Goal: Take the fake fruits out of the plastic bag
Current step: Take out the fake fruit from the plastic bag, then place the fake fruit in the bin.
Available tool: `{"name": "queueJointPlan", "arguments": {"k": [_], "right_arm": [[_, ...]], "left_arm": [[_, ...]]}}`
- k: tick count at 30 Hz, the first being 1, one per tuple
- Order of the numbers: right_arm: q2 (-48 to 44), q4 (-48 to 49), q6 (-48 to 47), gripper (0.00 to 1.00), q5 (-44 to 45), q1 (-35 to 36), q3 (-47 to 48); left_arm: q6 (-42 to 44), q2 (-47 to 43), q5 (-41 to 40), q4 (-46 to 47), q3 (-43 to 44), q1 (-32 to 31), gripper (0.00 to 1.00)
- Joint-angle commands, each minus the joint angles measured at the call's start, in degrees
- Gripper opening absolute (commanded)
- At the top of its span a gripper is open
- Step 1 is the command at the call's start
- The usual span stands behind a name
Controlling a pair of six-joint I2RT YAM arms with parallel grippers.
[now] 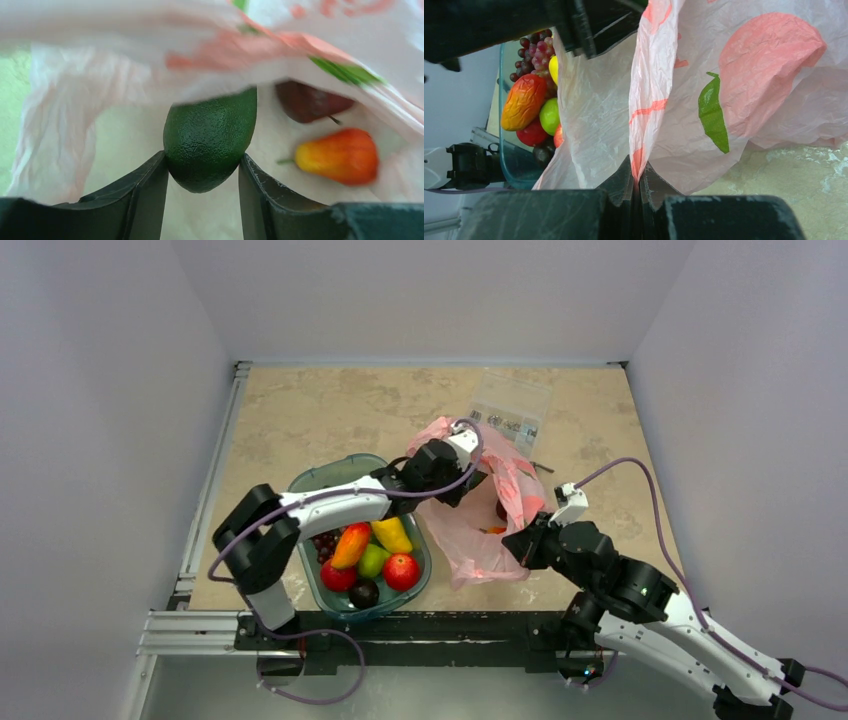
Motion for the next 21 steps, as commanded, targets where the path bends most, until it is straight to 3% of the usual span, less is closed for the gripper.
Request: {"name": "queueJointPlan", "arguments": {"k": [1,6,8,21], "right_arm": [[0.10,1.50,-0.65,0.00,-0.47,-0.49,0.17],[0.42,1.88,-1.11,0.00,-1.26,-1.32,0.09],[0.56,2.13,-1.42,0.00,-1.84,-1.88,0.07],[1.58,3.21,-2.99,0.00,-4.45,-4.48,-0.17]], "left_arm": [[-6.14,-9.91,11.24,-7.15,-4.02,-0.15,0.06],[-7.72,-19.20,21.25,-11.71,-8.73,-0.15,0.04],[-8.13,-24.09,21.75,-12.28,-11.65,-0.18,0.04],[-10.52,-51.47,11.68,-29.67,-23.35,-0.07,0.05]]}}
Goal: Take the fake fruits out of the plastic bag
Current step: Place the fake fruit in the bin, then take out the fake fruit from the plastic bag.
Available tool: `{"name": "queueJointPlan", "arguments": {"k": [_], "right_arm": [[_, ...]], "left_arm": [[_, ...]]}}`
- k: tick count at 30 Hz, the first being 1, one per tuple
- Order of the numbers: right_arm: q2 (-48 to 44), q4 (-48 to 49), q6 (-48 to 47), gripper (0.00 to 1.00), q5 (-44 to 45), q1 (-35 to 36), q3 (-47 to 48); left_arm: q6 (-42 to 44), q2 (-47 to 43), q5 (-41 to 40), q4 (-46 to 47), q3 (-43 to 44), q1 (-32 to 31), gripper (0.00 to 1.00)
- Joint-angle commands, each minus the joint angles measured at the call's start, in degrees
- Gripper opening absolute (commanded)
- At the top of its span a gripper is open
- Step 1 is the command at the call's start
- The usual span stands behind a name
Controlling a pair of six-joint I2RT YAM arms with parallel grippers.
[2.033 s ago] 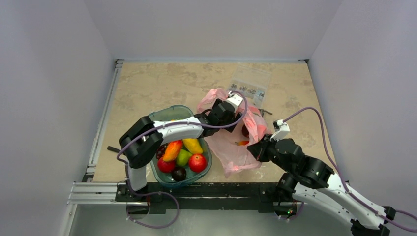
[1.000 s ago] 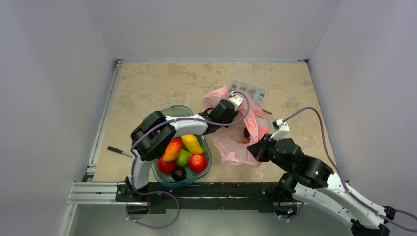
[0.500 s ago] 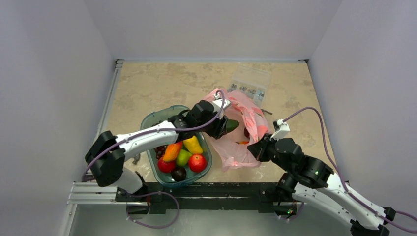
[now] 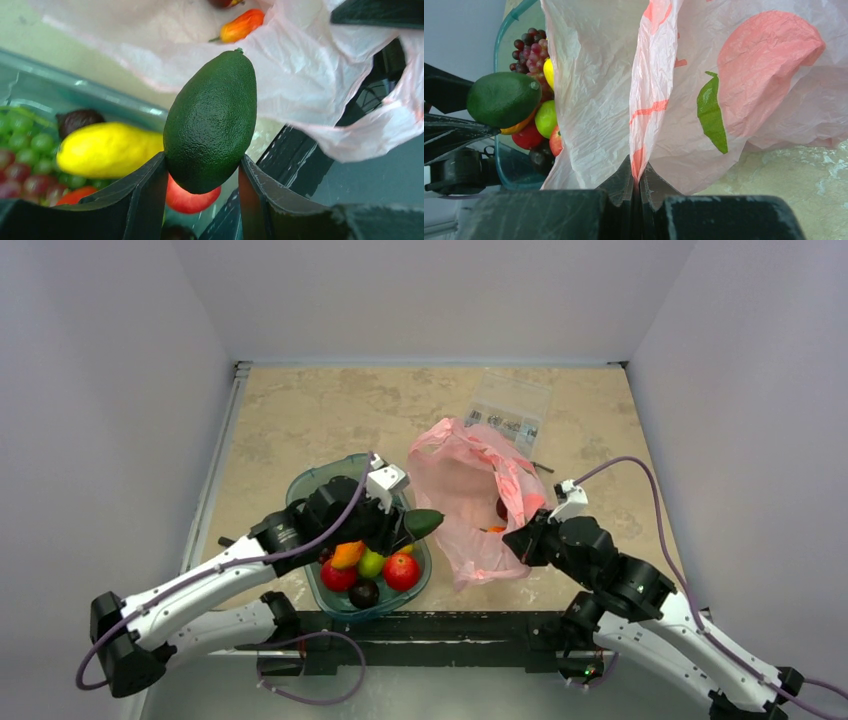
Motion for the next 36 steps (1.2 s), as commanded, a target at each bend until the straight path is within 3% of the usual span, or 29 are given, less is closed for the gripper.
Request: {"name": "queueJointPlan", "arguments": {"k": [1,7,11,18,20,25,27,36], "right_arm": [[0.82,2.45,-1.31,0.00,-1.11,-0.28,-0.12],[0.86,2.45,-1.43,0.00,-1.52,-0.32,-0.07],[0.91,2.49,-1.57,0.00,-2.01,-0.28,-0.06],[7.17,8.66,-9.23,0.00,-13.22,-0.28,3.12],[10.68,8.33,-12.70,0.00,-13.40,-0.24,7.33],[16.79,13.52,-17.76,0.00,-28.80,0.67,10.78],[17.44,14.86,-17.76,0.00,-30.95,2.81,11.14],[15.87,-0.99,-12.37,0.00,-15.72,4.51,10.49]], "left_arm": [[-2.37,-7.88,-5.31,-8.22,-4.33,0.10,0.06],[-4.85,-13.64,-12.67,-14.59,-6.81,0.11,0.18],[-6.02,-16.36,-15.96,-17.97,-7.04,0.07,0.50],[-8.35,-20.41,-16.15,-19.33,-5.12,0.10,0.79],[-8.57,-21.40,-15.44,-18.62,-4.74,0.11,0.80],[-8.30,-22.39,-13.03,-16.37,-3.00,0.11,0.80],[-7.81,-22.24,-10.79,-13.96,-2.51,0.11,0.79],[-9.09,-12.41,2.57,2.02,0.19,0.07,0.76]]}}
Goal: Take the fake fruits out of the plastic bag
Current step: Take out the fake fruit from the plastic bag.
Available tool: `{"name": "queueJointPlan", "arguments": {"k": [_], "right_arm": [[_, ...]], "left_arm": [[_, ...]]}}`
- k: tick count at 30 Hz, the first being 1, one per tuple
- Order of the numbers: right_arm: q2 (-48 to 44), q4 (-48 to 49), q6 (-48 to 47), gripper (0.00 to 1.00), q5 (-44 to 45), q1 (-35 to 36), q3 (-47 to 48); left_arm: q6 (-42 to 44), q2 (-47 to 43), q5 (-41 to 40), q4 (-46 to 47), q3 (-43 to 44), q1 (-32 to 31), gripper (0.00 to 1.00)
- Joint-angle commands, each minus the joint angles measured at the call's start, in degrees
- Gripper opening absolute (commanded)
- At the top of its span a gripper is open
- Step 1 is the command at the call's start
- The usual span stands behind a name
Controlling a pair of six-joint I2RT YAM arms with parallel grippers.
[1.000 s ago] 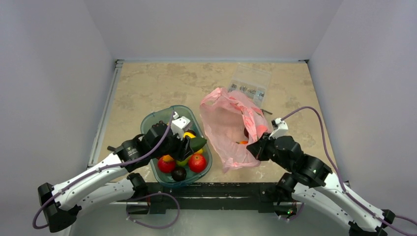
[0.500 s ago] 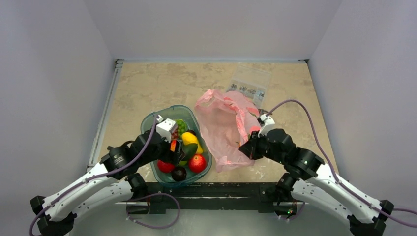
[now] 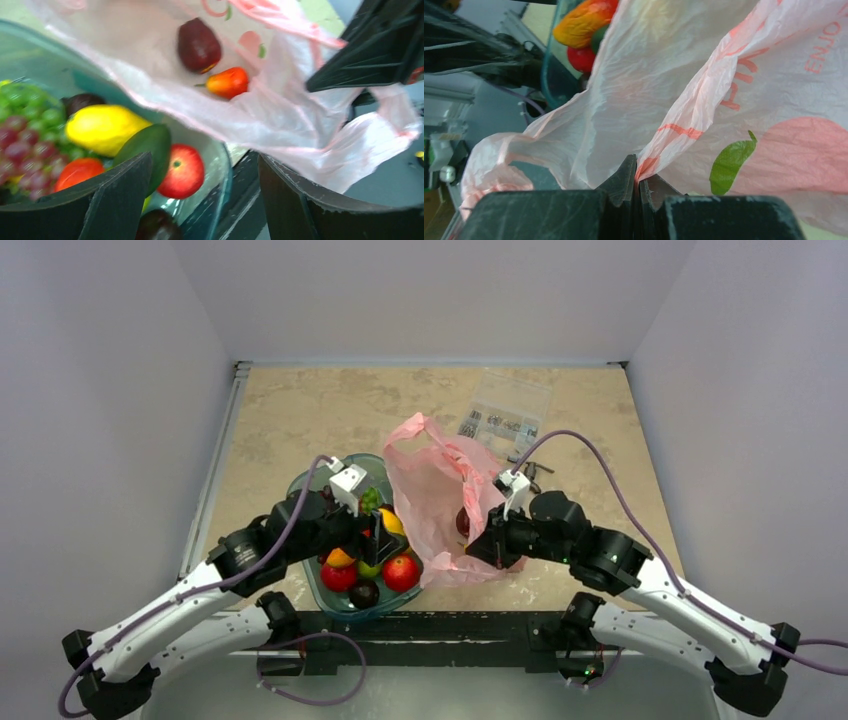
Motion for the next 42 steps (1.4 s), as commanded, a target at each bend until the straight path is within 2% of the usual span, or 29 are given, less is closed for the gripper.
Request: {"name": "queueJointPlan", "arguments": {"k": [1,8,13,16,21,25,31,36,42], "right_arm": [[-0.98,-10.36,2.64,0.00,7.23,0.03,0.13],[-3.96,-23.42,10.07,0.00,13.66,0.03,3.15],[-4.62,-22.57,10.01,0.00,14.41,0.03,1.40],[-3.90,-20.73,9.70,0.00,14.87,-0.02,0.32],[-4.69,-16.09,9.40,0.00,15.62,0.03,-1.28],[-4.75,-16.42,8.94,0.00,17.81,0.03,-0.83],[-8.34,-15.89,9.86,0.00,19.89,0.03,-0.57],[-9.33,-15.62,10.02,0.00,20.20,0.03,-0.66],[-8.58,-15.45,9.60,0.00,19.85,0.03,-0.39]], "left_arm": [[-1.84,7.55,9.71,12.61,4.16,0.06,0.75],[-3.22,24.09,14.72,22.33,10.91,-1.00,0.72],[-2.01,35.78,13.80,22.63,18.39,-2.81,0.70],[-0.46,40.02,7.87,21.47,20.52,-4.82,0.67],[-1.81,42.42,-0.48,30.24,14.48,-6.92,0.67],[-2.04,44.29,-7.51,38.37,9.77,-7.80,0.67],[-2.36,48.81,-11.80,52.21,2.59,-7.98,0.68],[-3.13,54.36,-14.69,53.35,4.12,-7.98,0.76],[-3.29,58.44,-19.35,52.55,8.17,-7.98,0.80]]}}
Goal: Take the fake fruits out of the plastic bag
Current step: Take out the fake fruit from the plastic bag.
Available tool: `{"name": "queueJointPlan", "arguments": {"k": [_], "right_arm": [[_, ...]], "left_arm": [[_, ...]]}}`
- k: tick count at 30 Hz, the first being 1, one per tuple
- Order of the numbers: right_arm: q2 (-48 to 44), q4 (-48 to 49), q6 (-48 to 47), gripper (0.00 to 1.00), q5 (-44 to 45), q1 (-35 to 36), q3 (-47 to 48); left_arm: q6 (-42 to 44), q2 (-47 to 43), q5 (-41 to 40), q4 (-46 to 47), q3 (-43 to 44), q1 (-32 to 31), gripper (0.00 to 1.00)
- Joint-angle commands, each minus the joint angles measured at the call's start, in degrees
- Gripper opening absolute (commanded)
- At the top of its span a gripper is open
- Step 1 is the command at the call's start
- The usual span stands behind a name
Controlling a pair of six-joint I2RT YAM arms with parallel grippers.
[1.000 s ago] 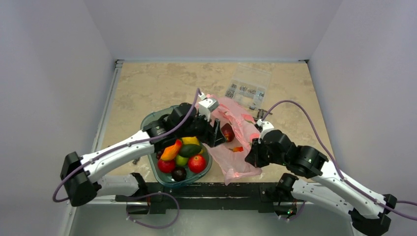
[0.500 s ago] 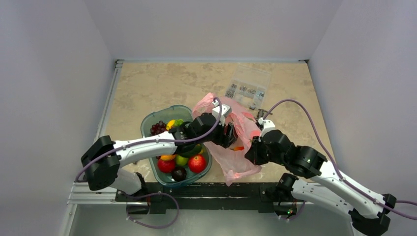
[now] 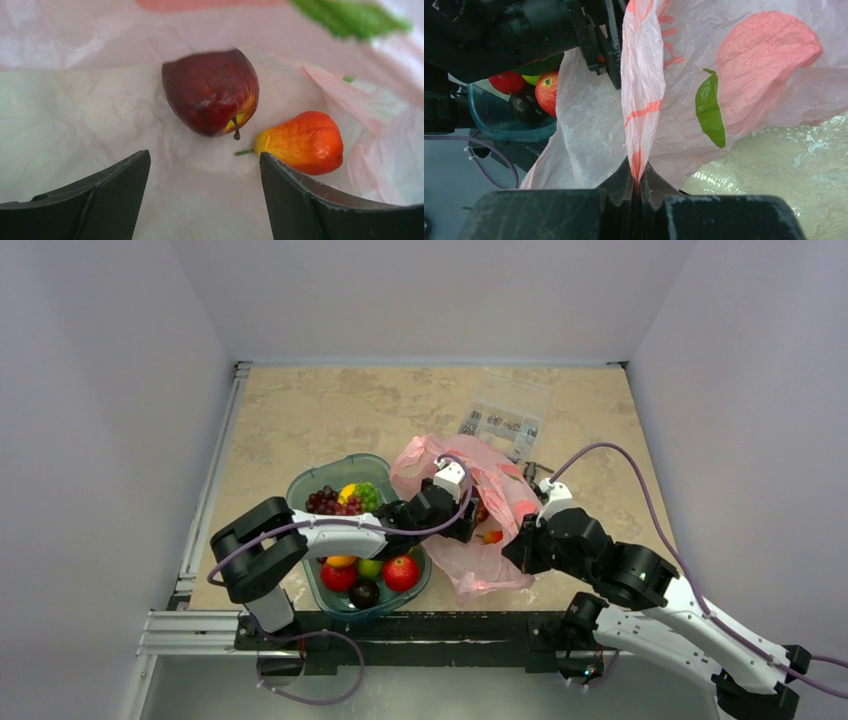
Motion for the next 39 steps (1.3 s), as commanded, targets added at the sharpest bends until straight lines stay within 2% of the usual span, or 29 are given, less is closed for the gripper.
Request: {"name": "queueJointPlan", "arguments": {"k": [1,10,20,22,25,30,33,39], "right_arm": [[0.30,2.24,0.27,0.00,1.40,0.03,0.47],[-0.25,2.43,0.09,0.00,1.15,0.03,0.30],[-1.72,2.76,0.13,0.00,1.04,0.02,-0.05],[-2.05,2.84,0.18,0.00,0.98,0.03,-0.21],[-2.44,2.87,0.27,0.00,0.82,0.03,-0.49],[-2.78,3.04,0.44,0.00,0.78,0.03,-0.77],[-2.85,3.09,0.45,0.00,0.70,0.03,-0.84],[-3.21,3.23,0.80,0.00,0.69,0.03,-1.37]], "left_arm": [[-0.29,2.08,-5.01,3.81,5.49,-0.20,0.81],[-1.42,5.94,-7.13,12.50,7.20,-0.20,0.86],[-3.02,14.08,-10.04,7.33,14.36,-0.20,0.83],[-2.63,14.92,-9.76,6.85,14.71,-0.11,0.75],[-2.59,14.37,-7.60,6.04,14.57,0.14,0.54],[-2.02,10.71,-3.58,-1.29,16.59,0.42,0.30],[-1.46,6.73,0.47,-3.52,15.94,0.51,0.23],[-0.75,-3.73,7.55,-8.36,12.93,0.51,0.17]]}}
